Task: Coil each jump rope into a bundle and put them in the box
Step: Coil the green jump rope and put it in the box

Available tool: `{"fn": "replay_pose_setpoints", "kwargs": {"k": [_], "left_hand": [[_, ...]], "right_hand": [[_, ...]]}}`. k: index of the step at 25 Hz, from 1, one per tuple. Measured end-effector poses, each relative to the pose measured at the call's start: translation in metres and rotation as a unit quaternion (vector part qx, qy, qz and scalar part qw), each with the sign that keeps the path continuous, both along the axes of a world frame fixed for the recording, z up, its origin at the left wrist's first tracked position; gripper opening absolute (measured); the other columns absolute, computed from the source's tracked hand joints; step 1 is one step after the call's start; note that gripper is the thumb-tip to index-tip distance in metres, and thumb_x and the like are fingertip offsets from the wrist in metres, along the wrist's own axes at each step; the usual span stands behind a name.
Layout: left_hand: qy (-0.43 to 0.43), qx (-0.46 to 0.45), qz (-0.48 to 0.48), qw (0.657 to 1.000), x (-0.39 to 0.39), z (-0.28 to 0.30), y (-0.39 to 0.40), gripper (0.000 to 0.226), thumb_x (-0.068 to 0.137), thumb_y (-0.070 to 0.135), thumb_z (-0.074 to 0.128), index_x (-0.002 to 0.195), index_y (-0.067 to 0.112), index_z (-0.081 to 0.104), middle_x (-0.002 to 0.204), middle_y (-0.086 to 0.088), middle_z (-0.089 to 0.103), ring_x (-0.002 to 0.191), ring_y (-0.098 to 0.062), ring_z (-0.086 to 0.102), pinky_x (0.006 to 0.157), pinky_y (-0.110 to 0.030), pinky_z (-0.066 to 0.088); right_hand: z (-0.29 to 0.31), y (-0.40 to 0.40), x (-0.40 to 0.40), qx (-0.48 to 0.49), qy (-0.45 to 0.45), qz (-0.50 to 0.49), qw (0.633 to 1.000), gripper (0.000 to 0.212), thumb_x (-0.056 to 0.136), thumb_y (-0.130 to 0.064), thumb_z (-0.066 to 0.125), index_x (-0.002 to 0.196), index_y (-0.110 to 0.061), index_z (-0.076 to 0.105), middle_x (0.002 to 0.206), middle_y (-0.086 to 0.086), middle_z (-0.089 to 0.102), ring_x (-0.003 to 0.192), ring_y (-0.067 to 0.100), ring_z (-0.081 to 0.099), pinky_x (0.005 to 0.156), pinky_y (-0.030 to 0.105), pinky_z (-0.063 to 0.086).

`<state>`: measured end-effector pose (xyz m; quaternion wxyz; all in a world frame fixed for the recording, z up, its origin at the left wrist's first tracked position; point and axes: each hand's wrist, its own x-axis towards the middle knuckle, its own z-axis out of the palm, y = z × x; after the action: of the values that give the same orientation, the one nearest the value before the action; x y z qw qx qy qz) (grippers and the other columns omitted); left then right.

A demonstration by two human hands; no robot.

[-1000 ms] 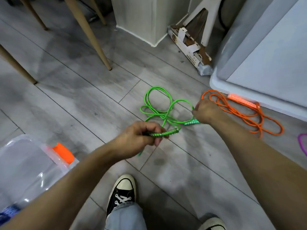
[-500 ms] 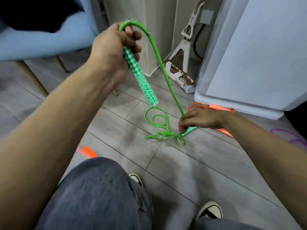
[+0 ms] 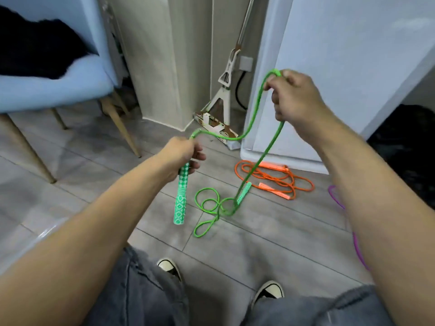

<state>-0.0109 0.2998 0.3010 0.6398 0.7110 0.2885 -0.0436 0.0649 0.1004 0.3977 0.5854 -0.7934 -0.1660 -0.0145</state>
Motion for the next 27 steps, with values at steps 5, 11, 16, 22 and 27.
{"fn": "replay_pose_setpoints", "kwargs": {"k": [5, 11, 16, 22, 27], "left_hand": [[-0.056, -0.028, -0.088, 0.994, -0.009, 0.003, -0.009, 0.022, 0.096, 0.014, 0.046, 0.083, 0.007, 0.062, 0.059, -0.005, 0.045, 0.046, -0.021, 0.039, 0.055, -0.028, 0.039], [-0.061, -0.007, -0.160, 0.985, -0.012, 0.020, -0.029, 0.034, 0.102, 0.035, 0.044, 0.087, 0.009, 0.060, 0.054, -0.006, 0.049, 0.045, -0.024, 0.048, 0.060, -0.033, 0.051], [-0.049, 0.068, -0.262, 0.962, -0.015, 0.019, -0.046, 0.028, 0.102, 0.030, 0.050, 0.092, 0.007, 0.064, 0.077, -0.014, 0.066, 0.070, -0.030, 0.068, 0.083, -0.048, 0.058], [0.009, 0.107, -0.379, 0.919, -0.012, 0.019, -0.059, 0.058, 0.104, 0.047, 0.033, 0.095, 0.009, 0.075, 0.102, -0.004, 0.076, 0.088, -0.023, 0.070, 0.090, -0.038, 0.054], [-0.028, 0.293, -0.398, 0.869, -0.006, 0.002, -0.053, 0.037, 0.095, 0.009, 0.048, 0.127, 0.022, 0.063, 0.121, 0.002, 0.070, 0.099, -0.011, 0.063, 0.096, -0.029, 0.049]], "right_hand": [[0.045, -0.040, -0.017, 0.029, -0.047, -0.080, 0.995, 0.020, 0.096, -0.021, 0.052, 0.081, -0.012, 0.063, 0.051, -0.001, 0.037, 0.040, 0.016, 0.028, 0.043, 0.020, 0.023], [-0.023, -0.077, -0.030, 0.008, 0.074, -0.053, 0.996, 0.025, 0.102, -0.020, 0.050, 0.083, -0.017, 0.065, 0.045, -0.010, 0.030, 0.038, 0.010, 0.021, 0.044, 0.020, 0.017], [-0.031, -0.076, -0.037, 0.064, 0.049, -0.055, 0.995, 0.024, 0.101, -0.019, 0.052, 0.084, -0.015, 0.069, 0.050, -0.006, 0.029, 0.042, 0.014, 0.021, 0.044, 0.021, 0.020], [-0.031, -0.064, -0.035, 0.160, 0.035, -0.071, 0.984, 0.023, 0.101, -0.018, 0.051, 0.085, -0.014, 0.067, 0.049, -0.007, 0.029, 0.042, 0.014, 0.020, 0.045, 0.022, 0.018], [-0.027, -0.063, -0.037, 0.217, 0.023, -0.036, 0.975, 0.024, 0.103, -0.018, 0.050, 0.086, -0.014, 0.066, 0.050, -0.004, 0.027, 0.042, 0.013, 0.019, 0.045, 0.024, 0.017]]}}
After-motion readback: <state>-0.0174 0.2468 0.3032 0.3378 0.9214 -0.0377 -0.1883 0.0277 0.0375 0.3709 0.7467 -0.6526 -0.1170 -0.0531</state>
